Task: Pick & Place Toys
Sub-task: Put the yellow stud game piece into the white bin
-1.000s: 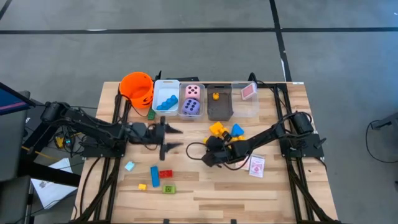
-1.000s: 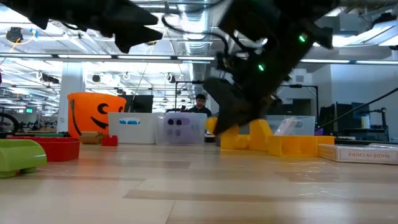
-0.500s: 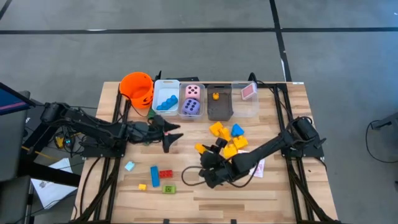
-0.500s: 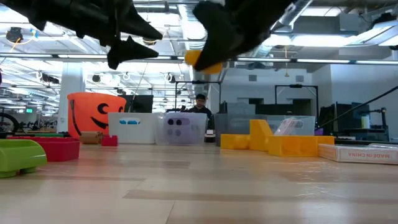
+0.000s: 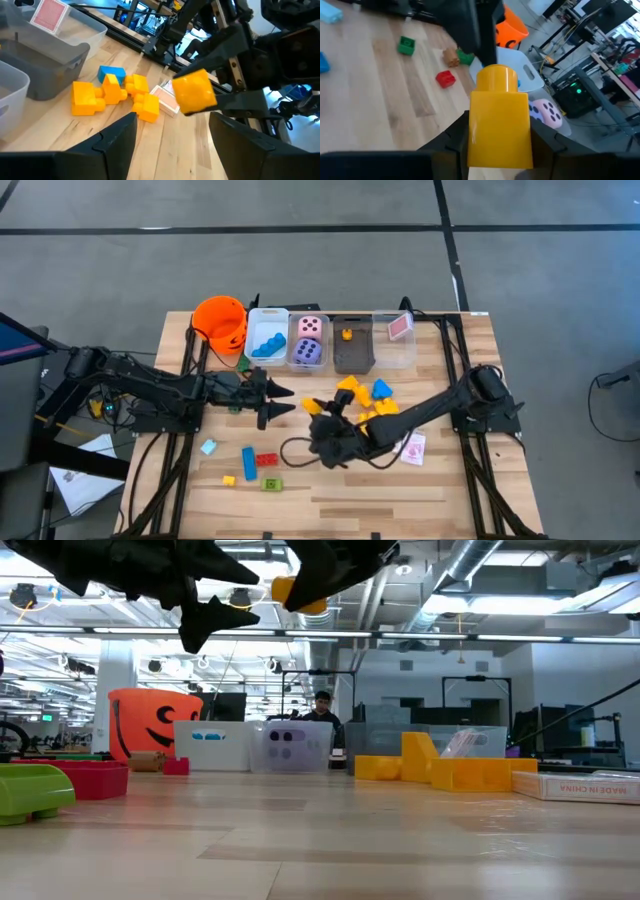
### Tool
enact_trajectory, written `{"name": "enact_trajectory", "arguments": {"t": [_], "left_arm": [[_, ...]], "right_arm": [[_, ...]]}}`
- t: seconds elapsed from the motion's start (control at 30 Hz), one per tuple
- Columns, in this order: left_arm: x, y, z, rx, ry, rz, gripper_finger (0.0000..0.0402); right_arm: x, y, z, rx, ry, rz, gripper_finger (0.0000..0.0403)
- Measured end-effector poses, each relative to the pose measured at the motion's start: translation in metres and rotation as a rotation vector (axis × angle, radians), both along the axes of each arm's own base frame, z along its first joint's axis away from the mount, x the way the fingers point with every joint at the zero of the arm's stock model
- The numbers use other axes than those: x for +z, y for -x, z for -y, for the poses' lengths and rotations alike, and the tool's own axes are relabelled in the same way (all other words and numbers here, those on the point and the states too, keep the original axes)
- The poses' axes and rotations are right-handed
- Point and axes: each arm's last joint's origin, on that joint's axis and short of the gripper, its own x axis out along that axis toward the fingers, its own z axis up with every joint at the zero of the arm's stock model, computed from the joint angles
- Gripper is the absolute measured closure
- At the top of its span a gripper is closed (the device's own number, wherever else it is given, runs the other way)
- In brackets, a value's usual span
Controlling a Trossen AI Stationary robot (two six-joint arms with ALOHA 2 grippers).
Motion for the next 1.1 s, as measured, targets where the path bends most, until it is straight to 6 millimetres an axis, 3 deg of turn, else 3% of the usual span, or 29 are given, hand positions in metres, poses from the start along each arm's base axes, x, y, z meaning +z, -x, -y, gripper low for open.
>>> {"name": "enact_trajectory", "arguments": {"t": [0.4, 1.1], "left_arm": [[0.004, -0.001, 0.003, -0.067, 0.016, 0.041, 0.0124], [-0.006, -0.020, 0.005, -0.064, 0.031, 0.108, 0.0123]], "right_arm": [[0.001, -0.003, 0.005, -0.008, -0.013, 0.010, 0.0276], [0.003, -0.005, 0.003, 0.022, -0.040, 0.034, 0.0276]]}}
